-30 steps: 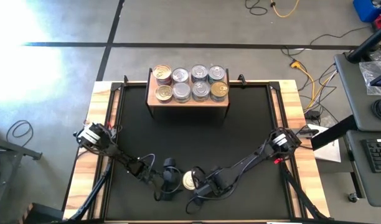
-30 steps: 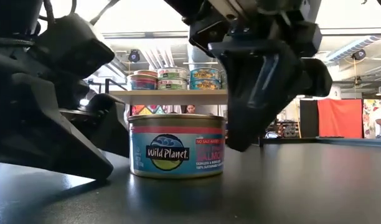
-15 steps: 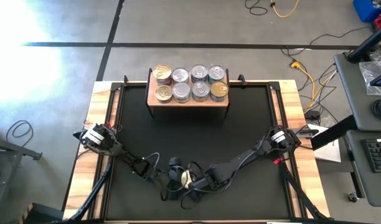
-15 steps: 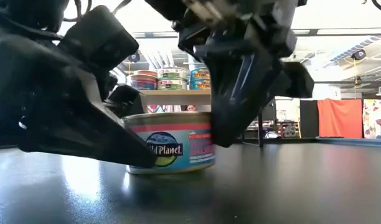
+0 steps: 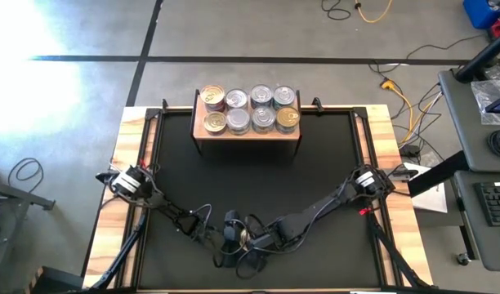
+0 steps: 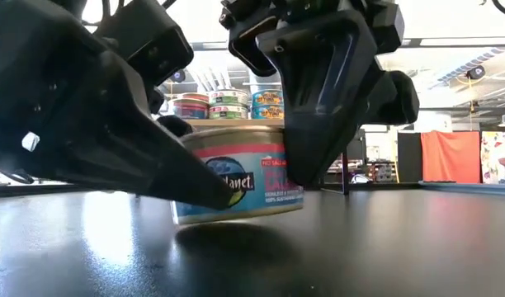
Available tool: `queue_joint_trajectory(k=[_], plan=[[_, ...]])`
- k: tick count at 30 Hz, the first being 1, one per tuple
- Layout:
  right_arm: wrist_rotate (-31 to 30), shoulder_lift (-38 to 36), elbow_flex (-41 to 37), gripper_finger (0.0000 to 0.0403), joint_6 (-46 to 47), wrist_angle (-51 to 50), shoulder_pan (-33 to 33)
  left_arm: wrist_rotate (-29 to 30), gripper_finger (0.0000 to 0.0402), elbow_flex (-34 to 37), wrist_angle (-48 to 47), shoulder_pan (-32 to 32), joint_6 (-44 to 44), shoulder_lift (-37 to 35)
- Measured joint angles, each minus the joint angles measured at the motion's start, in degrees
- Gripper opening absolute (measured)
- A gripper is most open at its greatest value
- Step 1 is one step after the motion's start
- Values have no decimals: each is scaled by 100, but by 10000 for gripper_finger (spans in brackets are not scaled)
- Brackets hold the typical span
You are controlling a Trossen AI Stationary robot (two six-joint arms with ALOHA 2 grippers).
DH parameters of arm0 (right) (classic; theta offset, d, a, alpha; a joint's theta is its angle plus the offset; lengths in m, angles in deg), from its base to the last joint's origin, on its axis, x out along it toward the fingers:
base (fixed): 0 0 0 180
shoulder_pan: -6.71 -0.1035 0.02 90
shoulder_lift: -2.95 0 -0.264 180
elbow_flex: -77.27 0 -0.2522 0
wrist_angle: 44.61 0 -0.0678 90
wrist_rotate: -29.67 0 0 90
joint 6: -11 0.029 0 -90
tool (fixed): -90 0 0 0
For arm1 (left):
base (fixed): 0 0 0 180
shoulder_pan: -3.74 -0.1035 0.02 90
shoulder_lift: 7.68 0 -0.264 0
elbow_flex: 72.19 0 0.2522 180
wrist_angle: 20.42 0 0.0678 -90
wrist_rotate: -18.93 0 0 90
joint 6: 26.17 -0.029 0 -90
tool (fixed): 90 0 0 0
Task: Stack canned seafood by type on shelf
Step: Stack the blue pink tuna can on the top of the bottom blue pink tuna can on the shelf
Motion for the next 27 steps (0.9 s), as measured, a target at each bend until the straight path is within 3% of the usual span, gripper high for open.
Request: queue_joint_trajectory(k=[5, 9, 16, 20, 24, 27], plan=[[124, 0, 241, 13, -120, -244, 26, 4, 382, -79, -267, 9, -123, -242], [6, -11, 920, 13, -199, -1375, 36, 274, 379, -99, -980, -22, -85, -940], [-358, -13, 2172, 13, -682, -2937, -4, 629, 369, 243, -2392, -22, -119, -2929], [-1053, -13, 2714, 13, -1016, -3131, 52, 714, 369, 257, -3482, -173, -257, -4115], [-1861, -17, 3159, 13, -1784, -3160, 301, 355, 369, 275, -4482, -574, -270, -5134], [-1560, -17, 3445, 13, -2732, -3145, 618, 55, 369, 275, -5153, -1085, -483, -5827]])
